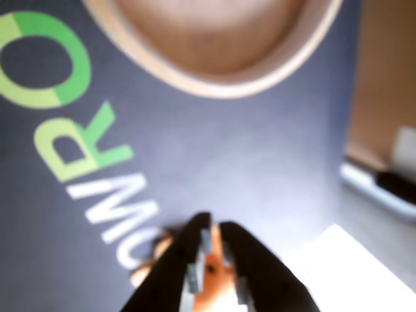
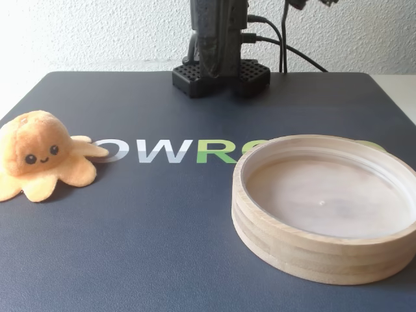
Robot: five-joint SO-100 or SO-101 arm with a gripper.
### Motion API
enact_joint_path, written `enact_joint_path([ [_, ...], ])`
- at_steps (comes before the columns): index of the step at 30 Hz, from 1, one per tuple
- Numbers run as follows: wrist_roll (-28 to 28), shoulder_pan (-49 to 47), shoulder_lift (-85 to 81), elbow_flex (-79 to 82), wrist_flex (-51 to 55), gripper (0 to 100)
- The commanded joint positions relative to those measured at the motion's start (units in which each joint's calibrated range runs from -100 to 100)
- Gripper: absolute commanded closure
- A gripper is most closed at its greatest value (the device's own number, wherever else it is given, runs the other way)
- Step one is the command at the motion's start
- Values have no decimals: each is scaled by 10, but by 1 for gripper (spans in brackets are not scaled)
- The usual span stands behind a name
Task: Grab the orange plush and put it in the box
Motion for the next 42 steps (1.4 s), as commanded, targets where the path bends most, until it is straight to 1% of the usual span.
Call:
enact_joint_path([
  [1,-5,29,260,-282,78,98],
  [4,-5,43,355,-412,126,98],
  [7,-28,66,428,-517,177,98],
  [10,-61,90,483,-600,234,91],
  [14,-128,117,539,-692,319,75],
  [18,-187,137,588,-742,394,58],
  [19,-200,142,598,-747,407,53],
  [20,-222,146,609,-742,412,43],
  [23,-242,149,615,-723,412,29],
  [26,-255,161,621,-699,412,20],
  [27,-259,167,622,-696,411,19],
  [30,-261,183,622,-696,411,20],
  [37,-257,216,621,-689,412,29],
  [42,-256,241,621,-651,411,34],
])
